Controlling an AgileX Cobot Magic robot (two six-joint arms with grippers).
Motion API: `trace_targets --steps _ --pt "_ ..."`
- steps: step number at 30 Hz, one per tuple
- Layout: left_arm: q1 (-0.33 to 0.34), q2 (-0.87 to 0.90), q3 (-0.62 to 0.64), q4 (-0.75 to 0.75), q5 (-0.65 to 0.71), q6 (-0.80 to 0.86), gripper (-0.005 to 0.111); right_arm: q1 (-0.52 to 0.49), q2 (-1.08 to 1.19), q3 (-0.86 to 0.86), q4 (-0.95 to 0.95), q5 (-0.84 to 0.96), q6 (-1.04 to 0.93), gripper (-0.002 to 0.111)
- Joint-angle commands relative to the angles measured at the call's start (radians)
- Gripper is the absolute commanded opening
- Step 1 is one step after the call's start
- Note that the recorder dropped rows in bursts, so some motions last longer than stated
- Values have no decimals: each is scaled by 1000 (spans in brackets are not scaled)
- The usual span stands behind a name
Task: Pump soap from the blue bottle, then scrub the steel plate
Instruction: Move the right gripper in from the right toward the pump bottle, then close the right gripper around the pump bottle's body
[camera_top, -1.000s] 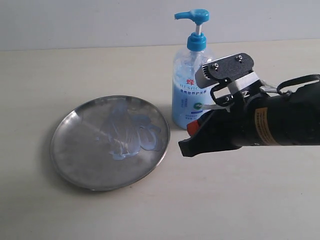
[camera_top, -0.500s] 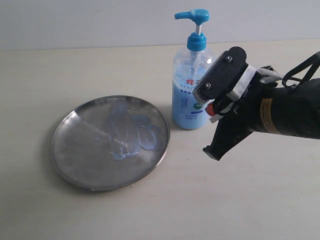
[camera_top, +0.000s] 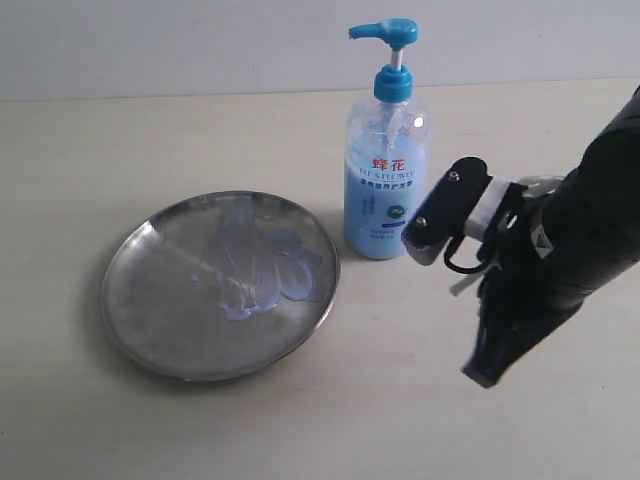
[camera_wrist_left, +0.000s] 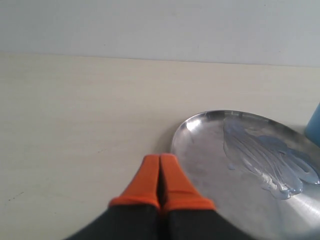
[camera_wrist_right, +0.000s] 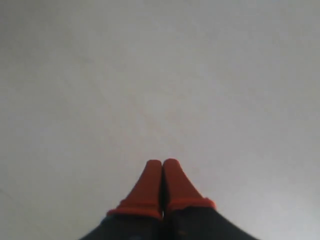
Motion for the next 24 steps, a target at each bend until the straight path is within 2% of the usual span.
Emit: trace_targets --steps 1,7,8,10,12,20,22,23,24 --pt "3 -5 3 -2 -5 -2 0 2 -11 40 252 -316 -39 0" --pt "3 -5 3 -2 -5 -2 0 2 -9 232 288 -855 46 0" --pt "3 -5 3 -2 -5 -2 0 2 -9 291 345 -1012 39 0" --pt "3 -5 3 -2 -5 -2 0 2 -3 354 472 -1163 -46 0" --pt "3 -5 3 -2 -5 -2 0 2 7 386 520 -1243 -86 0" --pt "3 -5 3 -2 -5 -2 0 2 162 414 501 -1496 -73 1" --pt "3 -5 3 -2 -5 -2 0 2 215 414 480 -1549 -49 16" --pt "3 -5 3 -2 -5 -2 0 2 241 414 443 -1568 -37 35" --pt "3 -5 3 -2 -5 -2 0 2 263 414 425 -1589 -26 58"
